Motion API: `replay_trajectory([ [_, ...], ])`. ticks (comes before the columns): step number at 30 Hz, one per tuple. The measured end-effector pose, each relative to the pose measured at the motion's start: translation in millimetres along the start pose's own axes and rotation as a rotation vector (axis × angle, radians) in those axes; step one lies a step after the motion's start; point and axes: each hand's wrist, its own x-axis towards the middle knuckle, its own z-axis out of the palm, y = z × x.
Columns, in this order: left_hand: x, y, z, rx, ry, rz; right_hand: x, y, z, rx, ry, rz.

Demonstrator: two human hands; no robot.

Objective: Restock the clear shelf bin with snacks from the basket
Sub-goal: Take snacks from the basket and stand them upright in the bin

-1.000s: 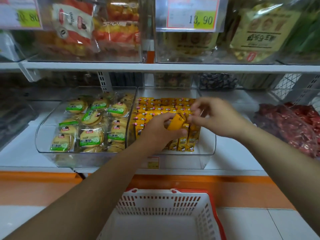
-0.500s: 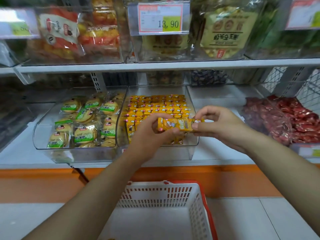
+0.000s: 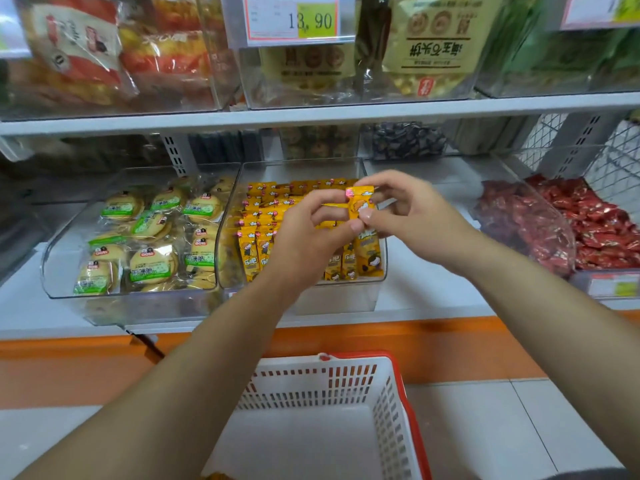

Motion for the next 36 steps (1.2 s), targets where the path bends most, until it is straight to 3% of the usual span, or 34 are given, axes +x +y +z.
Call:
replay_trajectory([
  [3,20,-8,-6,0.070,0.026,0.023,11,4,-10,-0.081,0.119,-0.014],
  [6,44,-29,-16,0.577,0.007,0.046,21,14,-13,-0.270,0.168,-0.031],
  [8,57,-43,-19,0.892,-0.106,0.073,24,23,-8,-0.594,0.125,-0.061],
  [11,70,-60,-16,1.135,-0.238,0.138,28,31,3,-1.006,0.085,-0.113],
  [16,77,-79,-22,1.169,-0.140,0.248,36,40,5,-1.088,0.040,-0.100],
  [22,76,-85,-30,1.124,-0.080,0.248,45,42,13,-1.153,0.052,-0.040],
  [27,75,-89,-31,1.072,-0.059,0.241,56,51,22,-1.167,-0.070,0.164],
  [31,74,-90,-30,1.058,-0.048,0.249,72,45,24,-1.218,-0.293,0.263],
  [36,75,-94,-28,1.094,-0.031,0.247,82,42,24,-1.205,-0.364,0.277],
])
